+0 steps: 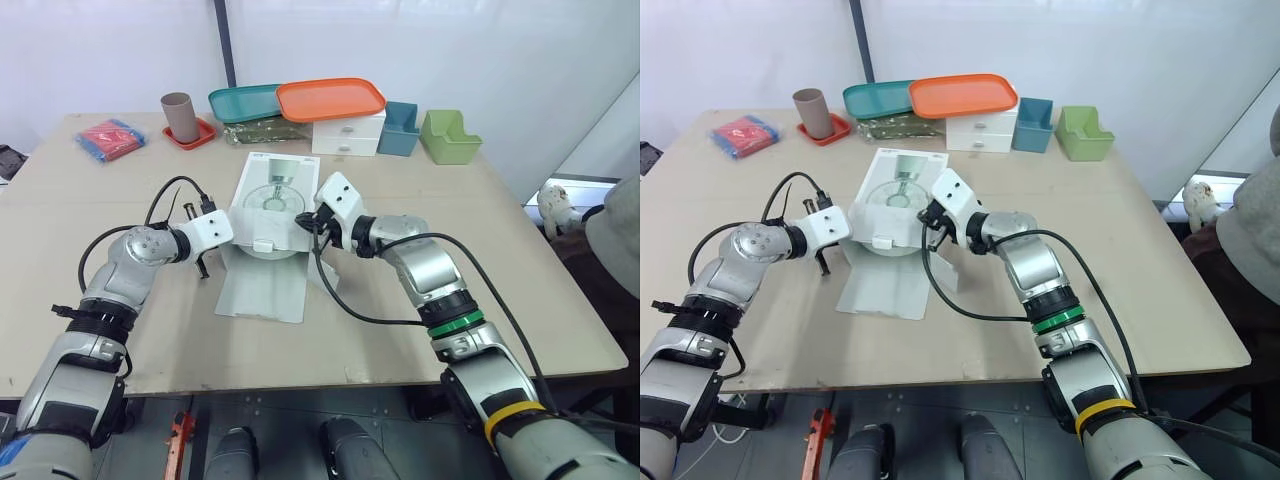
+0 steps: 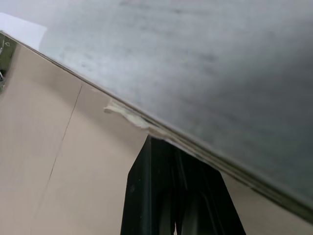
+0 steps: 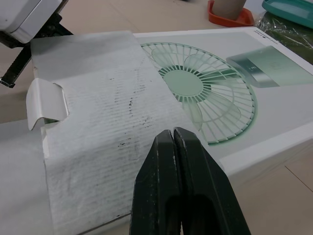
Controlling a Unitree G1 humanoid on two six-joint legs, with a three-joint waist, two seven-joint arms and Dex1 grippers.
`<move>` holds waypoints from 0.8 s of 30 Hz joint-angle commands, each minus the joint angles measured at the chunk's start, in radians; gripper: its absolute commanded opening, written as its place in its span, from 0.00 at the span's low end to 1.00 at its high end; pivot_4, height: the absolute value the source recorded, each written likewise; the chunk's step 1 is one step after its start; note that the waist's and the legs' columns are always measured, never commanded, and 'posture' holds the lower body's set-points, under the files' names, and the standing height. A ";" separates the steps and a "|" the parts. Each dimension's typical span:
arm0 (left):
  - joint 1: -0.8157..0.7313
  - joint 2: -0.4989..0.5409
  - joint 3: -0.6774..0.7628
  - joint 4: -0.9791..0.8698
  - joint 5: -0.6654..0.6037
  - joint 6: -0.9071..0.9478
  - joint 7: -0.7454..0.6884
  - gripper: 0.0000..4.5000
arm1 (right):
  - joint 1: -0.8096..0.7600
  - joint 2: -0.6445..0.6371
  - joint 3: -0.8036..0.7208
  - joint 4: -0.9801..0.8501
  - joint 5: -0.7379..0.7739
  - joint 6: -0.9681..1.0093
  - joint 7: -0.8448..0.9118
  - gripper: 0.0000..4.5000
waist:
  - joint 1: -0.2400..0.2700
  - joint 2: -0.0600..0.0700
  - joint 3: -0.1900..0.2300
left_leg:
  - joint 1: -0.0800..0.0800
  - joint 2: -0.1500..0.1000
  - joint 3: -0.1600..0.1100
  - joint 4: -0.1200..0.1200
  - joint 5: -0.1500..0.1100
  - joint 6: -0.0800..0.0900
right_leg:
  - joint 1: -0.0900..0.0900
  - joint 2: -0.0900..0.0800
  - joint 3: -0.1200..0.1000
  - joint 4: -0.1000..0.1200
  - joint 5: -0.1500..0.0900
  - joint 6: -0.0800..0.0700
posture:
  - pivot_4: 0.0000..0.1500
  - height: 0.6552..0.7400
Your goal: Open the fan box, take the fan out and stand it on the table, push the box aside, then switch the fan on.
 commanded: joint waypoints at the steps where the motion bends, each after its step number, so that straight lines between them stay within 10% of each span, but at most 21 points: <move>1: -0.067 -0.029 0.013 0.035 -0.006 -0.021 0.049 0.02 | 0.013 -0.001 0.013 -0.029 -0.002 0.020 0.013 0.01 | 0.000 0.000 0.000 | 0.000 0.000 0.000 0.000 0.000 0.000 | 0.000 0.000 0.000 0.000 0.000 0.000 | 1.00 1.00; 24: -0.037 0.003 0.074 -0.025 -0.038 -0.018 0.077 0.02 | 0.011 -0.002 0.010 -0.038 0.001 0.033 0.002 0.01 | 0.023 0.000 0.000 | -0.001 -0.001 -0.001 0.000 0.000 0.000 | 0.000 -0.001 0.000 0.000 -0.001 0.001 | 1.00 1.00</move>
